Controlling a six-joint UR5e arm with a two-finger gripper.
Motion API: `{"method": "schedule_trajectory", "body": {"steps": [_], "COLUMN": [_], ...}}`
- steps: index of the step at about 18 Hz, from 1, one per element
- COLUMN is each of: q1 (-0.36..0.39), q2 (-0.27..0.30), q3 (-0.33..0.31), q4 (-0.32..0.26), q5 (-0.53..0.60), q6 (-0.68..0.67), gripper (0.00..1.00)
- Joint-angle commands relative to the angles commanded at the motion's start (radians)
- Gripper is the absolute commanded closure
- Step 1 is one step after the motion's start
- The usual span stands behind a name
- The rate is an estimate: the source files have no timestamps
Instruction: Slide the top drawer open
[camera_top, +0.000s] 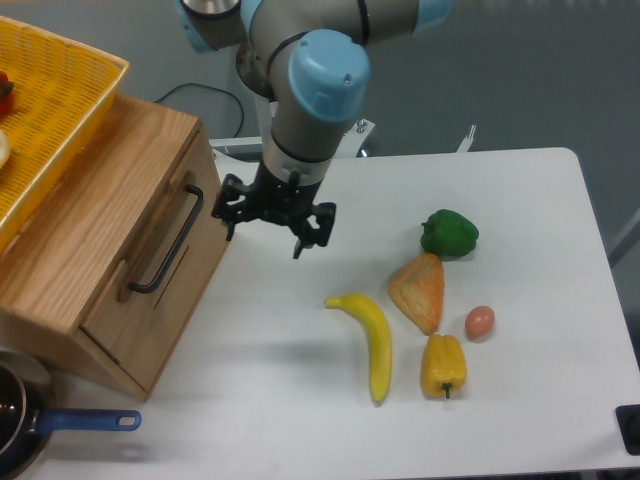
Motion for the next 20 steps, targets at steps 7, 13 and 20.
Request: {"method": "schedule_trajectory", "body": {"steps": [7, 13, 20], "q1": [-0.028, -0.040, -0.066], "q2": [0.000, 0.006, 0.008], "q3": [-0.006, 0.000, 0.006], "q4": [-0.003, -0.003, -0.002], "q5": [0.008, 0.006, 0.005], "q6": [-0.006, -0.009, -0.031], "gripper": [0.00, 0.00, 0.00]}}
